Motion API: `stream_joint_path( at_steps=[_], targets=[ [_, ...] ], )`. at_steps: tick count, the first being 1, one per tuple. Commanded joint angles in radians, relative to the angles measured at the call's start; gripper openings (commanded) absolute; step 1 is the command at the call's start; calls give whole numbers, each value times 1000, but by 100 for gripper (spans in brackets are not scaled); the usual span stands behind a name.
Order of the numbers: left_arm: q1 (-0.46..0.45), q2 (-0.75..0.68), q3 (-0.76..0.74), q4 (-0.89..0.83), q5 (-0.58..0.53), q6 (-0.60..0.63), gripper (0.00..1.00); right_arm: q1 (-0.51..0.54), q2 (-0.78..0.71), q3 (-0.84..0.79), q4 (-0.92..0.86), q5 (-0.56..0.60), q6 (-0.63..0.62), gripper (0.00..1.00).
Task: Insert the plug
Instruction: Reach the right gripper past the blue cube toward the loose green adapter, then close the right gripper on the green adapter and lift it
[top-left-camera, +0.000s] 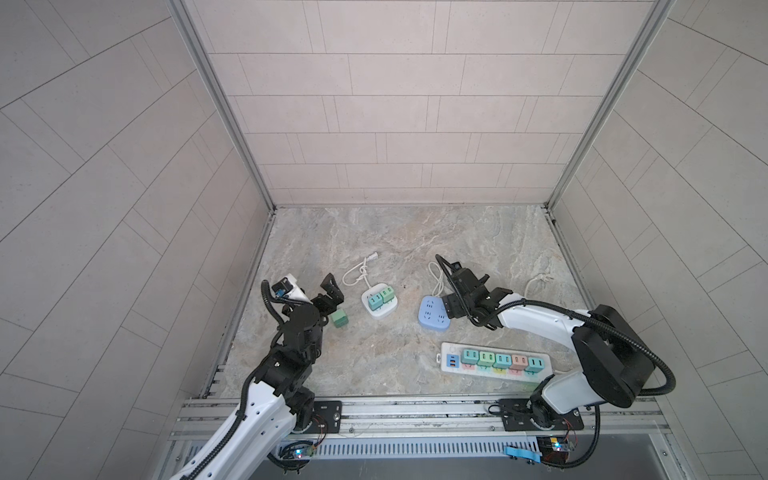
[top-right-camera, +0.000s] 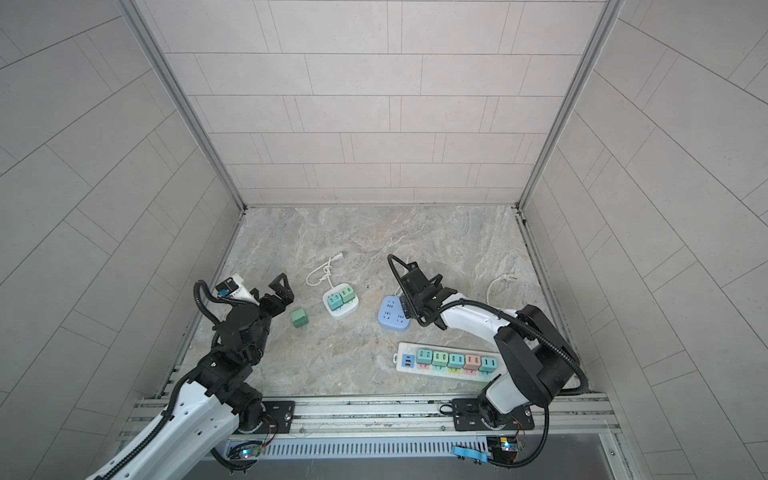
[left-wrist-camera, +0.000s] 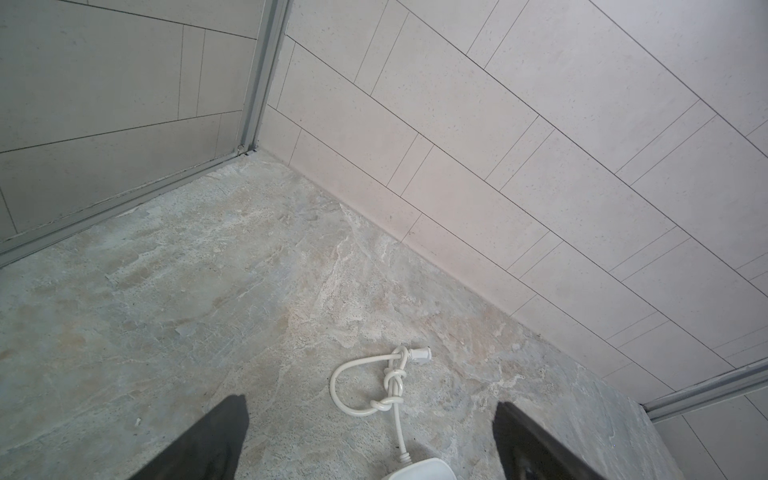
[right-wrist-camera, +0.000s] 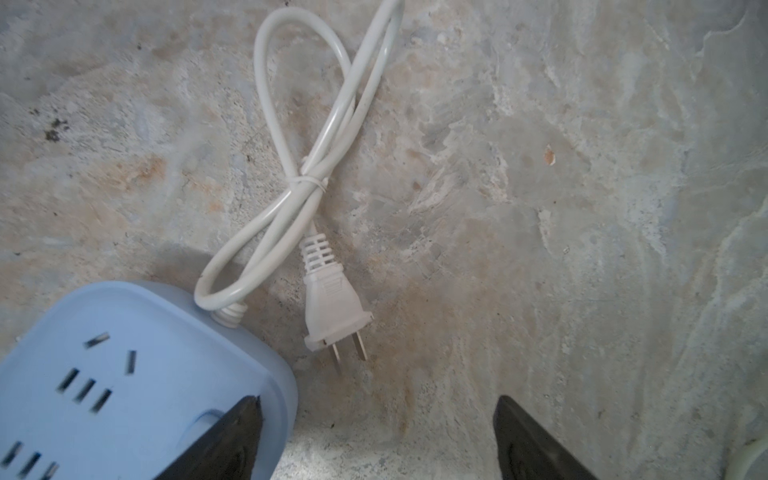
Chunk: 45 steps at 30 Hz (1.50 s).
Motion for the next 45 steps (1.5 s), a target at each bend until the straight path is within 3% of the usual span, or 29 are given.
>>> stream_joint_path(
  at_steps=[1,11,14,19,26,30,39,45],
  targets=[
    [1,-20,-12,7,-10,-19,100,5,22,15,-22,2,2,89],
    [1,-19,-20,4,-39,-20,100,68,-14,81,26,0,33,88],
    [1,-17,-18,-31,-98,-26,100,134,-38,127,24,26,28,88],
    [20,14,13,-174,-207,-142,100,263,-14,209,63,20,23,88],
    [195,99,16,-313,-169,-312,100,424,131,373,104,-38,-12,87],
    [276,82,-20,-304,-134,-337,100,479,237,474,106,-79,-7,84],
    [289,56,-23,-329,-144,-372,100,537,476,694,51,-101,7,81],
    [289,18,-20,-454,-233,-472,100,530,659,883,-25,-96,2,78]
  ],
)
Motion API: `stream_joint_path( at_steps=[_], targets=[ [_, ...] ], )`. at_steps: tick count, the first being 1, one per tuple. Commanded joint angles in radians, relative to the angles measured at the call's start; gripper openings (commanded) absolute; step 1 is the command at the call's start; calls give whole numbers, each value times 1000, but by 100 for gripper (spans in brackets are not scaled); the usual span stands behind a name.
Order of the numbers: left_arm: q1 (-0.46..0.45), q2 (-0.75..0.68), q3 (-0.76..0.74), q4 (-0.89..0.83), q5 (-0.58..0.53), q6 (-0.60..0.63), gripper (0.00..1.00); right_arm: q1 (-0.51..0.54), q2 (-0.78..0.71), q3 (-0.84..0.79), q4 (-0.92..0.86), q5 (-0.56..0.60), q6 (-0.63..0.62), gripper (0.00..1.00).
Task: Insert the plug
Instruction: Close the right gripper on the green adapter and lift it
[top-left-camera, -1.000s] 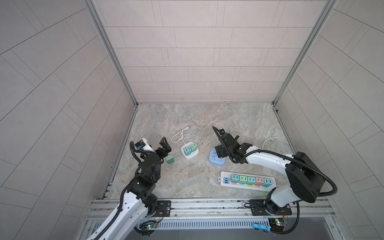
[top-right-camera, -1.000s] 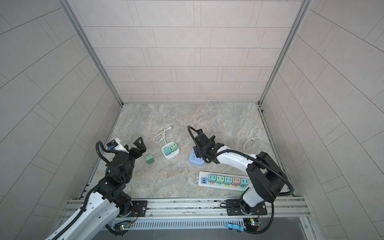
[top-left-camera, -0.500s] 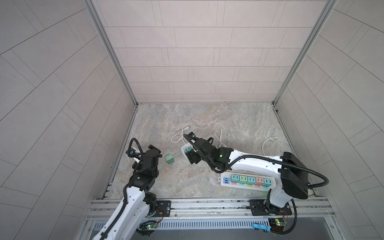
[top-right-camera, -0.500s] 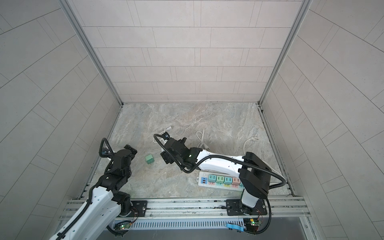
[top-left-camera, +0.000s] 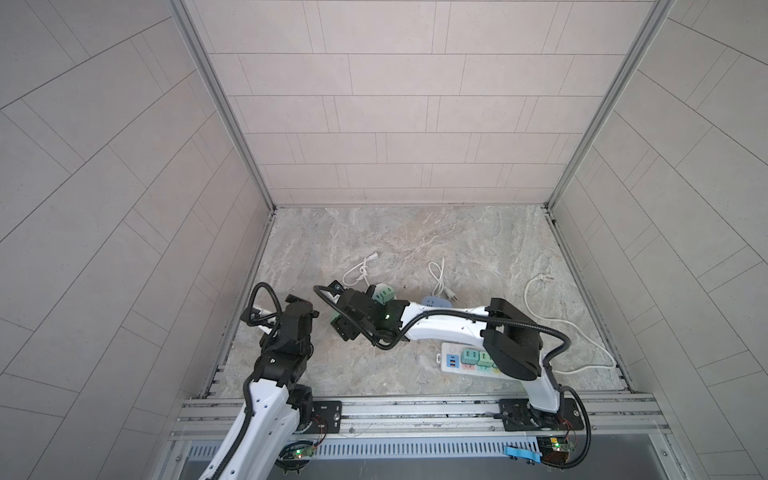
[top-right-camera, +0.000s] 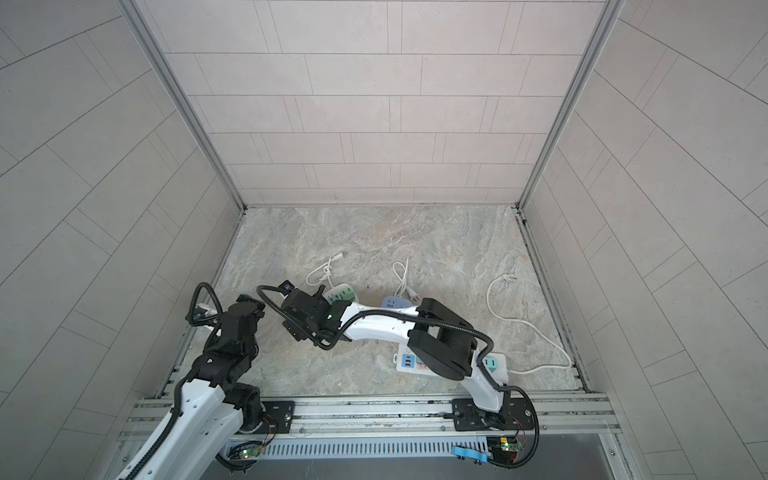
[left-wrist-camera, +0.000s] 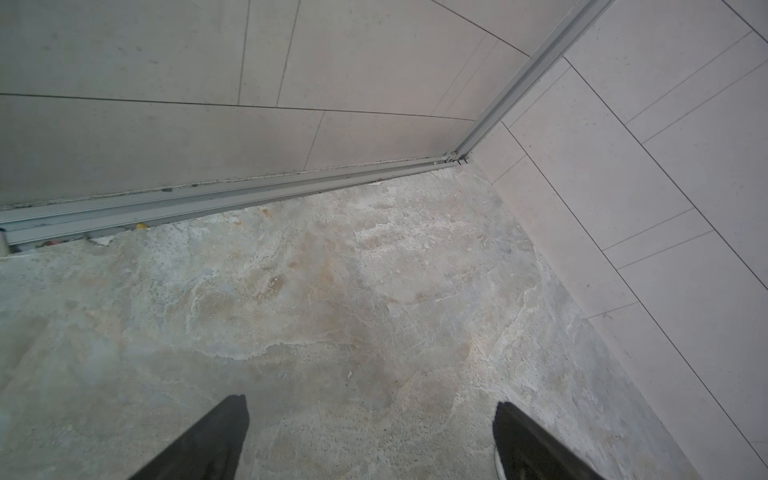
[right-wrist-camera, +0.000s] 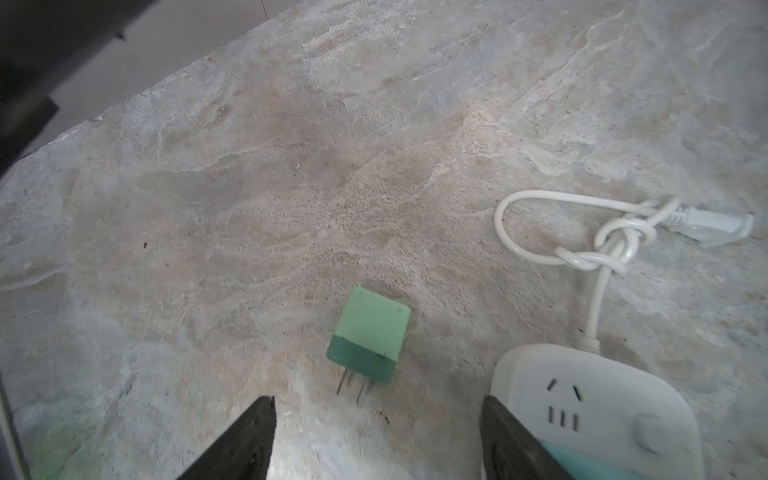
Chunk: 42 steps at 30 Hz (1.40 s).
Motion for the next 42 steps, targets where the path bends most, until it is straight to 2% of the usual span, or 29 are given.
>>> stream_joint_path(
  at_steps=[1,5,11,16,20,29,39,42],
  targets=[
    [6,-19,-11,-80,-77,-79,100,-7,62,63,-61,9,10,78],
    [7,-21,-10,-82,-80,-83,100,-19,99,92,-38,13,39,78],
    [6,-23,-10,-55,-72,-63,100,-21,208,235,-104,-8,43,77],
    [7,-40,-7,-52,-72,-39,100,-24,290,323,-132,-6,71,70],
    [7,-62,-8,-51,-68,-36,100,-29,297,318,-115,-8,95,65],
    [7,-109,4,-55,-72,-12,100,-27,300,276,-96,-9,109,61],
    [7,-96,-1,-18,-45,11,100,-26,259,165,-40,15,131,60],
    [7,-91,-1,-4,-37,26,100,-25,254,145,-26,17,134,54]
  ],
)
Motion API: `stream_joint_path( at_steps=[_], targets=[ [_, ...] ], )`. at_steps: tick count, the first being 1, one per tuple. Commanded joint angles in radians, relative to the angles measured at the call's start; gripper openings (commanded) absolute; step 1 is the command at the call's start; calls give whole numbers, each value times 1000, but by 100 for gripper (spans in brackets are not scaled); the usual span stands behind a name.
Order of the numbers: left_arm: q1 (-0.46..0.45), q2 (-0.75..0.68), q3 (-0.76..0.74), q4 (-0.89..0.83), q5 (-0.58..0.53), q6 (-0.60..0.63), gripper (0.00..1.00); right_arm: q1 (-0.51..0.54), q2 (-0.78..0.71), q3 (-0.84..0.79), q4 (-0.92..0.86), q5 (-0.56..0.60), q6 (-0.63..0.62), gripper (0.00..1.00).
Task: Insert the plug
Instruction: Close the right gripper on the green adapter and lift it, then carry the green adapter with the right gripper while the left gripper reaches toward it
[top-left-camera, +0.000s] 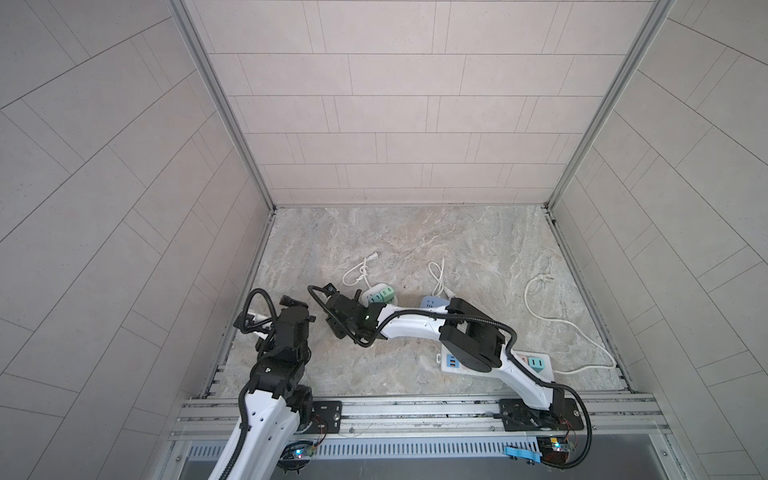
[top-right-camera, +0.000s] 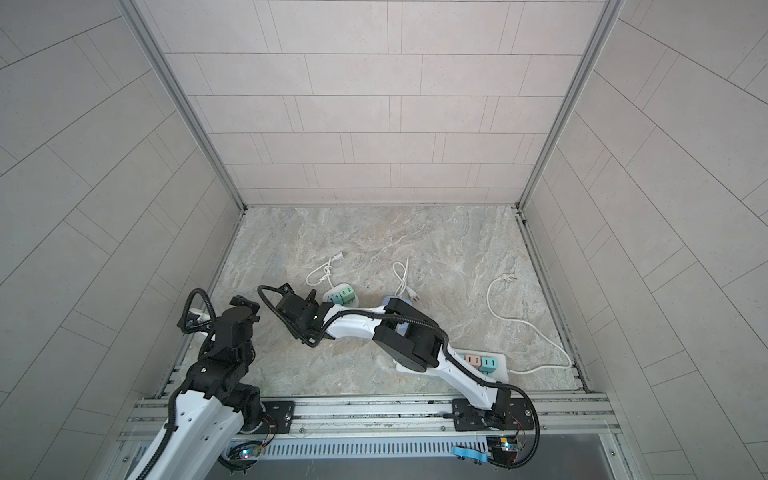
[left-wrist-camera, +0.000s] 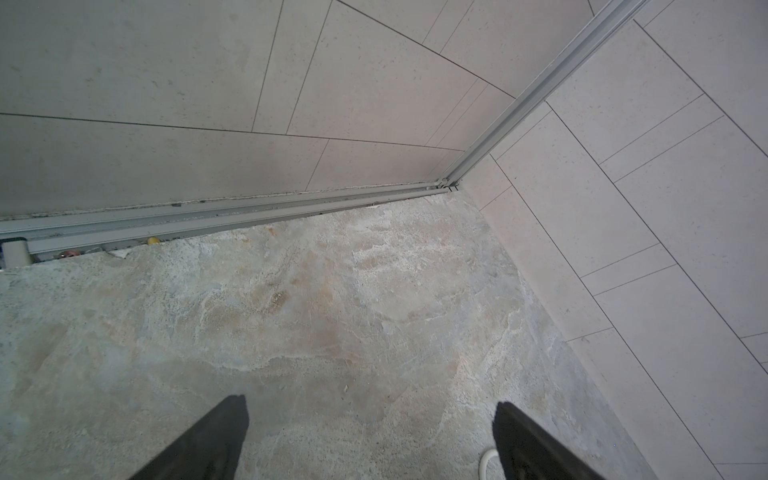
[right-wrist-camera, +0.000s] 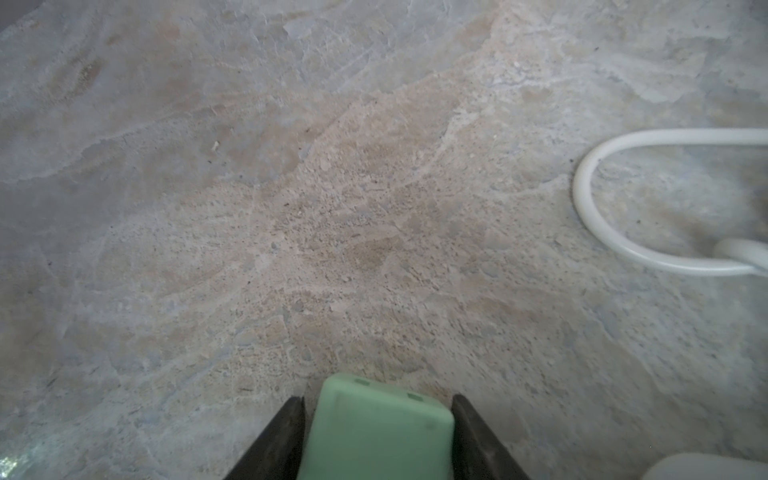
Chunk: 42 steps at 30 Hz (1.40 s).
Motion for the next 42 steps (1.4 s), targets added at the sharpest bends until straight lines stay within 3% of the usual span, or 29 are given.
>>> stream_joint_path(
  at_steps=[1,9,23,32,39,42],
  targets=[
    [7,2,-2,24,-12,24,100,-1,-17,-43,-47,4,28,51],
    [6,-9,-47,186,131,165,100,3,-58,-97,9,-16,22,34],
    [6,-9,-73,325,301,296,100,17,-222,-249,114,-31,-31,22],
    [5,36,-96,511,557,400,100,35,-501,-516,219,21,-81,17],
    [4,241,-46,680,850,433,100,30,-793,-814,340,119,-161,17],
    [-5,316,-35,766,946,427,95,25,-892,-898,344,193,-193,8]
  ],
)
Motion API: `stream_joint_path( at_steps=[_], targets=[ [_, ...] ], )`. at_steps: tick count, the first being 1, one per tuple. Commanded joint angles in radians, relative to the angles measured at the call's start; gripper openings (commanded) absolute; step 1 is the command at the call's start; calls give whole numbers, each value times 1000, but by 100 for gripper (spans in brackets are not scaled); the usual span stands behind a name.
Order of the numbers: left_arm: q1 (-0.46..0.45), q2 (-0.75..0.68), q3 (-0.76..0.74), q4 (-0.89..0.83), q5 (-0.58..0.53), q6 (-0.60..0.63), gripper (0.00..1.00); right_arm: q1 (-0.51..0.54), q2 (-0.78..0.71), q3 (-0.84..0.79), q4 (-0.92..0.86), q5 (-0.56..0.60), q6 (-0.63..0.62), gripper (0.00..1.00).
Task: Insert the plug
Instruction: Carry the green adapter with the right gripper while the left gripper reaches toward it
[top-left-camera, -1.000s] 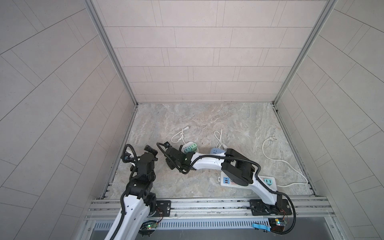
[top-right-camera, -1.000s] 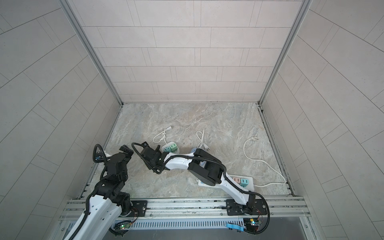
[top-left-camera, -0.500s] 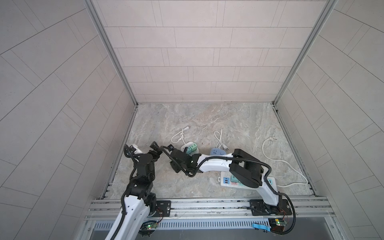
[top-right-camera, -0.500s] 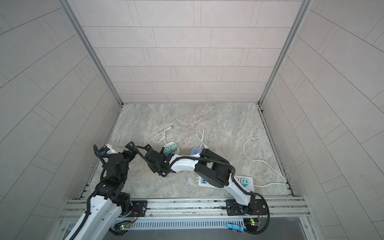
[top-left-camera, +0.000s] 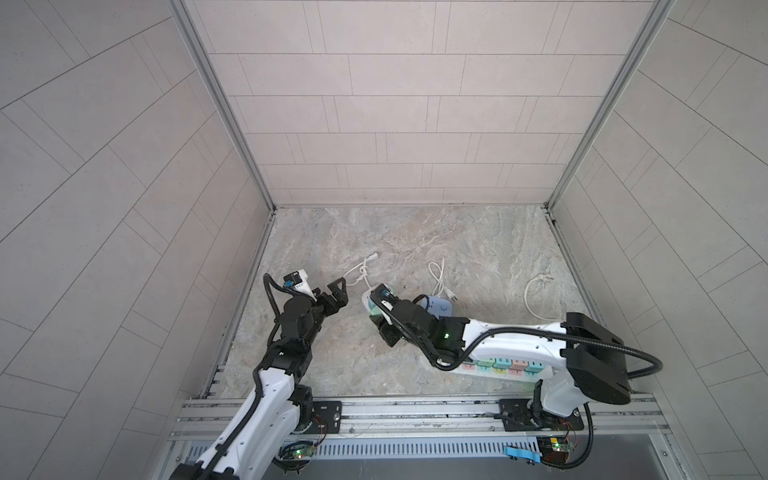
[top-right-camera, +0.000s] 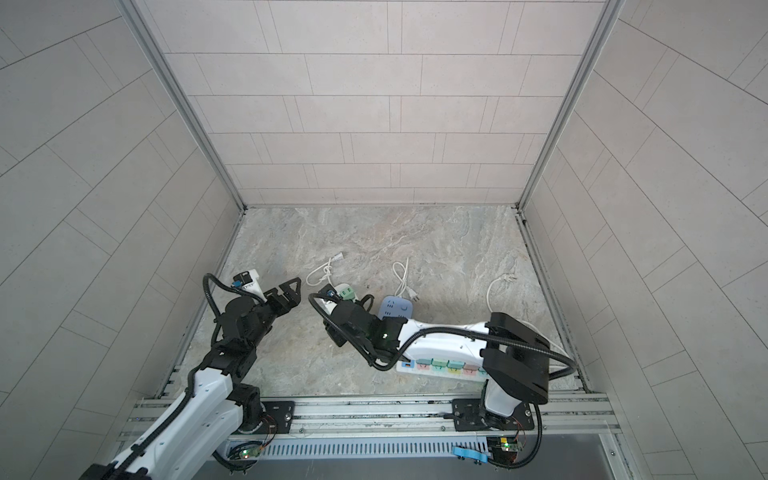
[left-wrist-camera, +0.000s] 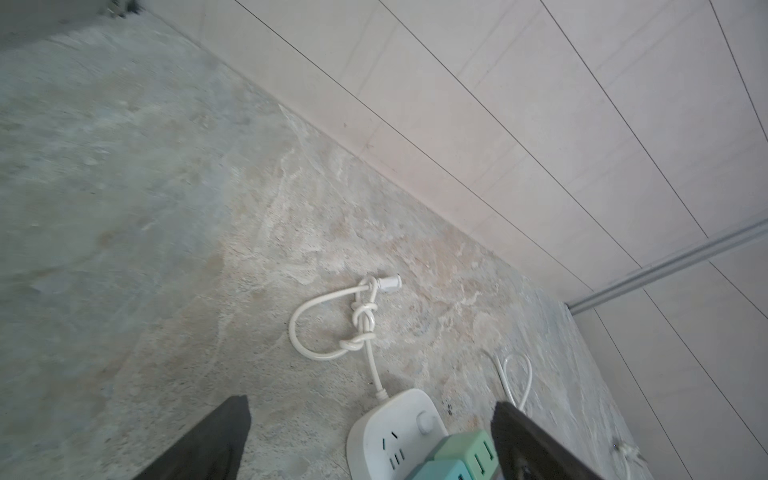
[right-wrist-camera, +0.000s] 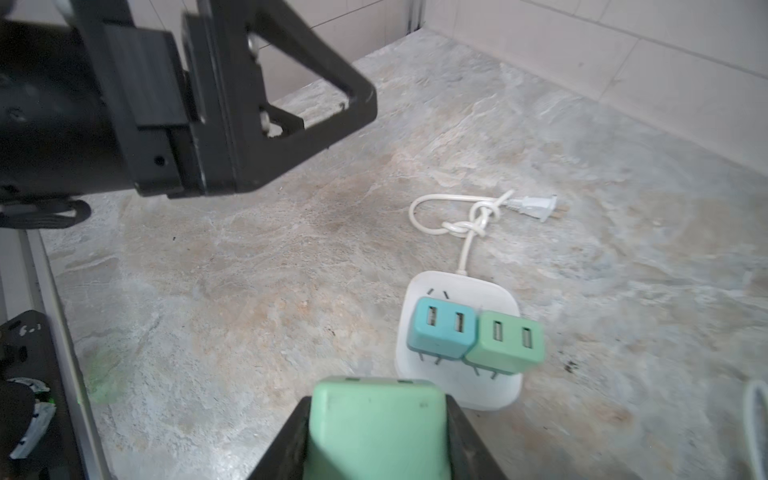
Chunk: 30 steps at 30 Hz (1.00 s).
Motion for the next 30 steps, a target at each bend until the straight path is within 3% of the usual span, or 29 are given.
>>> stream_joint_path(
  at_steps=[1,8,19,26,30],
  targets=[
    [-11,63,35,160,173,16,93,-5,-93,-81,48,122,-60,7],
    [-115,107,84,182,212,87,86,-25,-305,-255,118,208,-126,8],
    [-374,136,172,147,257,283,82,-69,-573,-488,237,241,-277,0],
    [-501,253,245,132,332,366,81,-132,-727,-583,277,126,-402,0],
    [-547,283,277,106,359,393,78,-139,-800,-673,367,6,-564,0]
  ],
)
